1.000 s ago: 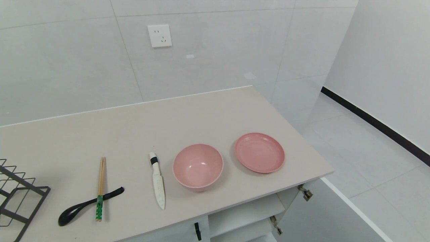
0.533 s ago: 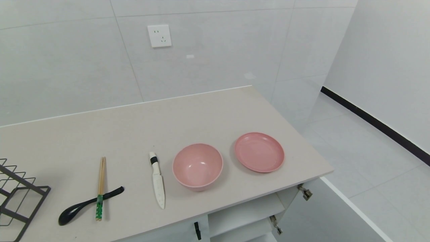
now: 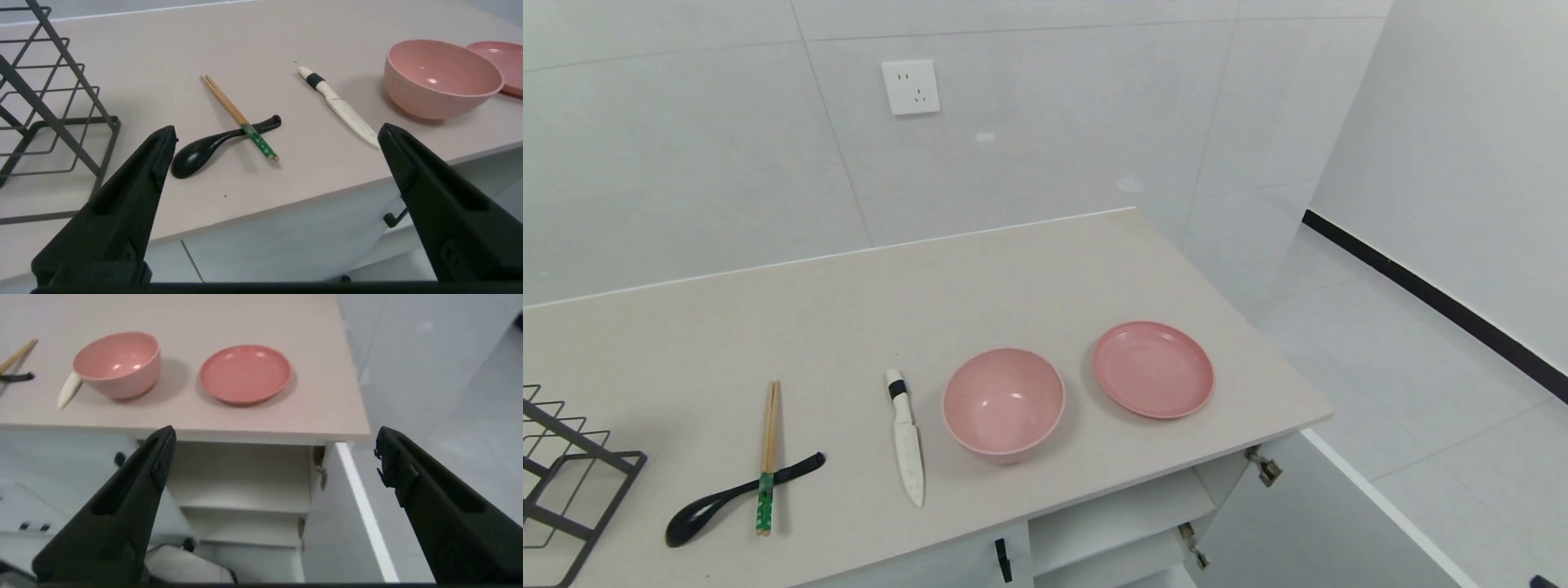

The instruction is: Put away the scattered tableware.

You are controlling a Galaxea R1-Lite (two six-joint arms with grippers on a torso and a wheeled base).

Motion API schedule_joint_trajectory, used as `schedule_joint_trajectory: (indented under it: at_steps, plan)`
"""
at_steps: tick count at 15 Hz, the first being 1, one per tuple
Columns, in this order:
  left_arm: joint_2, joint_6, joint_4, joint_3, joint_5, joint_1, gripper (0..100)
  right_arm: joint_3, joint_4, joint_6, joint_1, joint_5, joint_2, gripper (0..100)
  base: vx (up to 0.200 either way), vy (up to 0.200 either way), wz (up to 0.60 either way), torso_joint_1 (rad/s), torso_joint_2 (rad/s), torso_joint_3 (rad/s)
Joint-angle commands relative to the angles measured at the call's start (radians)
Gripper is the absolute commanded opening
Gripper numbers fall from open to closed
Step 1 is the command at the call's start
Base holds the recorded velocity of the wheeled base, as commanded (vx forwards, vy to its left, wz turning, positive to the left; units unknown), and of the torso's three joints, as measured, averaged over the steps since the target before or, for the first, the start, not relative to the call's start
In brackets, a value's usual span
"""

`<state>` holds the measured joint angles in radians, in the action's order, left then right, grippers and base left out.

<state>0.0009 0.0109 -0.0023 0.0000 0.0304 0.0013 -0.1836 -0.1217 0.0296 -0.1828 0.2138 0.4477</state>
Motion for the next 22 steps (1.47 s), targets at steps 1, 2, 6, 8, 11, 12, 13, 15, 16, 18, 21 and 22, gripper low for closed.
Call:
schedule_joint_trajectory:
  at_steps: [1, 2, 6, 8, 11, 12, 13, 15, 16, 18, 21, 22]
  plan:
    - [0.002, 0.004, -0.001, 0.000, -0.001, 0.000, 100, -0.039, -0.007, 0.004, -0.041, 0.036, 0.201, 100, 0.000, 0.000, 0.00, 0.000, 0.00, 0.000]
    - [0.002, 0.015, -0.002, 0.000, -0.004, 0.000, 100, -0.037, -0.033, 0.016, -0.040, 0.073, 0.275, 100, 0.000, 0.000, 0.00, 0.000, 0.00, 0.000]
    - [0.002, 0.011, -0.002, 0.000, -0.001, 0.000, 100, 0.052, -0.311, 0.058, -0.034, 0.108, 0.536, 100, 0.000, 0.000, 0.00, 0.000, 0.00, 0.000]
    - [0.002, 0.011, -0.002, 0.000, -0.001, 0.000, 100, 0.107, -0.372, 0.059, -0.035, 0.111, 0.574, 100, 0.000, 0.000, 0.00, 0.000, 0.00, 0.000]
    - [0.002, 0.006, -0.002, 0.000, -0.001, 0.000, 100, 0.110, -0.377, 0.061, -0.038, 0.113, 0.589, 100, 0.000, 0.000, 0.00, 0.000, 0.00, 0.000]
    - [0.002, 0.006, -0.002, 0.000, -0.001, 0.000, 100, 0.107, -0.380, 0.061, -0.037, 0.113, 0.611, 100, 0.000, 0.000, 0.00, 0.000, 0.00, 0.000]
    - [0.002, 0.006, -0.002, 0.000, -0.001, 0.000, 100, 0.105, -0.381, 0.061, -0.038, 0.116, 0.626, 100, 0.000, 0.000, 0.00, 0.000, 0.00, 0.000]
    - [0.002, 0.006, -0.002, 0.000, -0.001, 0.000, 100, 0.104, -0.432, 0.082, -0.035, 0.141, 0.710, 100, 0.000, 0.000, 0.00, 0.000, 0.00, 0.000]
    - [0.002, 0.008, -0.002, 0.000, -0.001, 0.000, 100, 0.104, -0.477, 0.096, -0.030, 0.142, 0.763, 100, 0.000, 0.000, 0.00, 0.000, 0.00, 0.000]
    - [0.002, 0.006, -0.002, 0.000, -0.001, 0.000, 100, 0.089, -0.587, 0.098, -0.030, 0.142, 0.875, 100, 0.000, 0.000, 0.00, 0.000, 0.00, 0.000]
    - [0.002, 0.008, -0.002, 0.000, -0.001, 0.000, 100, 0.052, -0.704, 0.096, -0.023, 0.144, 1.005, 100, 0.000, 0.000, 0.00, 0.000, 0.00, 0.000]
    - [0.002, 0.008, -0.002, 0.000, -0.001, 0.000, 100, 0.044, -0.740, 0.101, -0.014, 0.142, 1.057, 100, 0.000, 0.000, 0.00, 0.000, 0.00, 0.000]
